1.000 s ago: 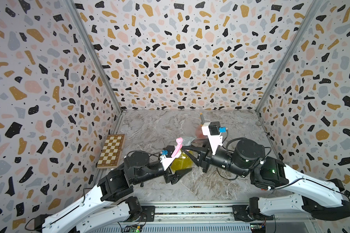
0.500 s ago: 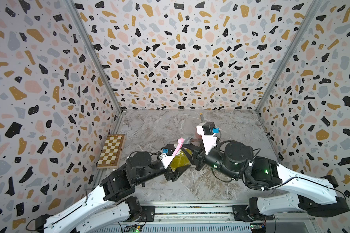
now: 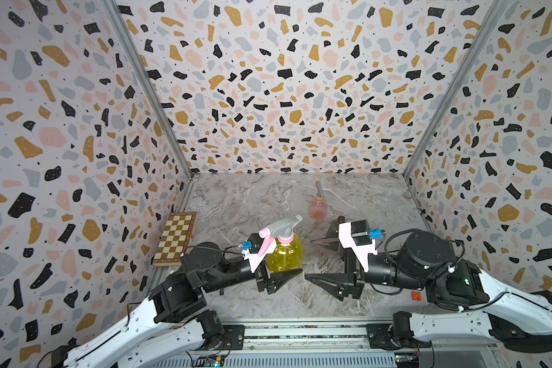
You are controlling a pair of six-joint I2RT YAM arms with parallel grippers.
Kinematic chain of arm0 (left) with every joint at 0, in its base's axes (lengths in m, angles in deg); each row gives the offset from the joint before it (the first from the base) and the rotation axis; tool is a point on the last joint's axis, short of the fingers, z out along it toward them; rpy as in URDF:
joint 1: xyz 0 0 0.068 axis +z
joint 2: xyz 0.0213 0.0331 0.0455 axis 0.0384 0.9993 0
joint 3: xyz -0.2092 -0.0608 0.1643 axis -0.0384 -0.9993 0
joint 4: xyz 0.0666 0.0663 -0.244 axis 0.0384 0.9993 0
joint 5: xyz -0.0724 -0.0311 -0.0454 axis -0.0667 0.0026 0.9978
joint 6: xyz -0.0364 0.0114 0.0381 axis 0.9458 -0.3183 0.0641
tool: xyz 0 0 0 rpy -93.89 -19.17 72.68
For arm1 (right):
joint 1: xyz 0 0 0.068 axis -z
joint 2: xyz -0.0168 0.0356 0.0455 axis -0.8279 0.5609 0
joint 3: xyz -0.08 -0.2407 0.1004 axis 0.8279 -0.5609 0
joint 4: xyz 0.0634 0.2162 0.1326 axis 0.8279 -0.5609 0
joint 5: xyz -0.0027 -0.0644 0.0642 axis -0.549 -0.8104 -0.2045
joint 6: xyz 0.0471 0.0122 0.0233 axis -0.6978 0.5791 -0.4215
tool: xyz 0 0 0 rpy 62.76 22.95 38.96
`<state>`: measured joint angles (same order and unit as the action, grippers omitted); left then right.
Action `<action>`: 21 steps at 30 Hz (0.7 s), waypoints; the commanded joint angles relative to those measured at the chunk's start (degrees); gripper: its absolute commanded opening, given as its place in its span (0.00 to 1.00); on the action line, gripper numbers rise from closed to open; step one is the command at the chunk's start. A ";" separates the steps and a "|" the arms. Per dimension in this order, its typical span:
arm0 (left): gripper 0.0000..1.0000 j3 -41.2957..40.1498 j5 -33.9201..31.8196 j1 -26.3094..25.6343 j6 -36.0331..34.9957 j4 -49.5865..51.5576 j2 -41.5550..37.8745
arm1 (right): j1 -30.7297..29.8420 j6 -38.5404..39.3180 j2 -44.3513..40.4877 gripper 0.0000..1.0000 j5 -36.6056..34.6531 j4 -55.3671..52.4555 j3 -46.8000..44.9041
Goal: Attach spray nozzles to spray bottles
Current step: Screw the spray nozzle on the spray bottle.
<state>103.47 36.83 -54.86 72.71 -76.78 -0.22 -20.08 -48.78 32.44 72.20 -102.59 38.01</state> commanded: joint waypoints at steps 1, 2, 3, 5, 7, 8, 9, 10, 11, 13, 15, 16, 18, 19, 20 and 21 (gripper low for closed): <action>0.00 1.60 12.93 0.19 0.16 -2.60 0.49 | 5.87 1.36 0.21 0.75 16.22 0.93 2.70; 0.00 1.64 14.96 0.19 0.55 -2.51 0.79 | 7.82 1.36 0.62 0.75 19.79 1.10 3.20; 0.00 1.69 16.73 0.19 0.98 -2.46 0.93 | 9.59 1.54 1.04 0.75 22.57 1.22 3.75; 0.00 1.86 19.65 0.19 1.33 -2.09 1.37 | 11.17 1.70 1.71 0.74 26.74 1.91 4.37; 0.00 2.11 21.75 0.19 1.79 -1.69 1.81 | 11.58 1.91 2.41 0.72 28.18 2.08 5.31; 0.00 2.37 22.42 0.19 1.71 -1.22 2.14 | 11.61 2.02 2.81 0.71 28.85 2.22 5.75; 0.00 2.64 22.91 0.19 1.57 -0.72 2.34 | 11.62 2.02 3.30 0.71 29.48 2.32 6.10; 0.00 2.83 23.08 0.19 1.45 -0.35 2.54 | 11.62 2.02 3.60 0.70 29.88 2.50 6.40; 0.00 2.97 23.36 0.19 1.20 -0.22 2.68 | 11.62 1.80 3.92 0.70 30.60 2.91 6.58; 0.00 3.10 23.42 0.19 1.05 0.93 2.99 | 11.62 1.18 4.57 0.68 31.56 3.68 6.90; 0.00 3.19 23.38 0.19 0.74 1.60 3.17 | 11.63 0.74 5.26 0.66 32.45 4.03 7.33; 0.00 3.19 22.94 0.21 0.75 1.70 3.24 | 11.56 0.58 5.60 0.65 32.96 4.13 7.55; 0.00 3.02 22.54 0.19 0.64 1.60 3.24 | 11.63 0.53 6.25 0.61 33.52 4.09 7.83; 0.00 2.97 21.98 0.19 0.72 1.55 3.27 | 11.63 0.47 6.46 0.60 33.58 4.10 7.89; 0.00 2.93 21.65 0.19 0.76 1.54 3.22 | 11.56 0.44 6.65 0.60 33.78 4.11 7.84; 0.00 2.88 21.51 0.19 0.66 1.49 3.29 | 11.43 0.43 6.88 0.59 33.68 4.02 7.90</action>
<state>104.12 57.90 -54.86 73.81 -73.76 3.34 -8.63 -47.80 39.28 103.78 -99.99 43.62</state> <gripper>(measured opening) 0.805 0.591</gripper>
